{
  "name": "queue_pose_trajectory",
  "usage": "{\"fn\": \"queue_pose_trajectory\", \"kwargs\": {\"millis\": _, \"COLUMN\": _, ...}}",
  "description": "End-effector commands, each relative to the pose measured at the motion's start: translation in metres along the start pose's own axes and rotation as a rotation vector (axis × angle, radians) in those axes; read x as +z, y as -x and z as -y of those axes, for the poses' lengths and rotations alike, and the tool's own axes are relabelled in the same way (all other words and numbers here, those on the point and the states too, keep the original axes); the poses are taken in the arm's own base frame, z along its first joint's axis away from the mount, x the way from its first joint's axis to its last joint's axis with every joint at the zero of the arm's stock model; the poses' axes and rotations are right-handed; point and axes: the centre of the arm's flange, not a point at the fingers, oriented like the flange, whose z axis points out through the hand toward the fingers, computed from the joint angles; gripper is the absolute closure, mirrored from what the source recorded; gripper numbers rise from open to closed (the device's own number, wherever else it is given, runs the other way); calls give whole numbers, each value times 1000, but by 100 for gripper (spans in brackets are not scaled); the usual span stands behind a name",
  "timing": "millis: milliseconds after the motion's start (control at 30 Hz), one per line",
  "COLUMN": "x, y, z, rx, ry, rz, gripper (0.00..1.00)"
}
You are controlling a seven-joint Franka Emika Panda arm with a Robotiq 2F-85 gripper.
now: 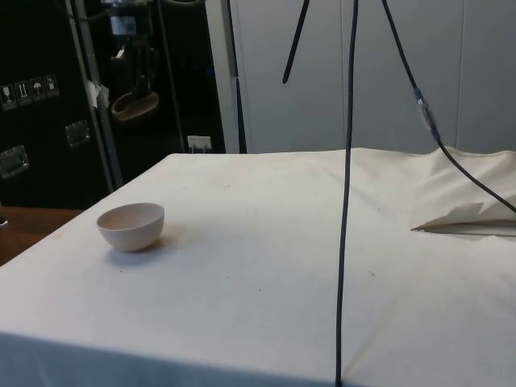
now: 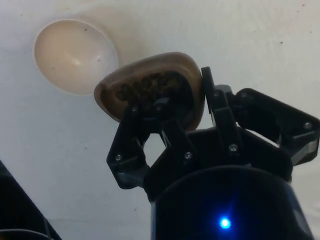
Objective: Pour the coffee beans from the cup into the bowl.
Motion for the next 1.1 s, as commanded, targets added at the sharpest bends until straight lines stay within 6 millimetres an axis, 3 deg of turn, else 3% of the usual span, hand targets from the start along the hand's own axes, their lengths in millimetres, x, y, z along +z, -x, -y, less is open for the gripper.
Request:
{"fn": "queue_pose_trajectory", "kwargs": {"millis": 0, "x": -5, "y": 4, "z": 3, "rx": 3, "ry": 3, "rz": -11, "gripper": 99}}
{"fn": "queue_pose_trajectory", "kwargs": {"millis": 1067, "x": 13, "y": 1, "z": 55, "rx": 27, "ry": -14, "rz": 11, "gripper": 99}}
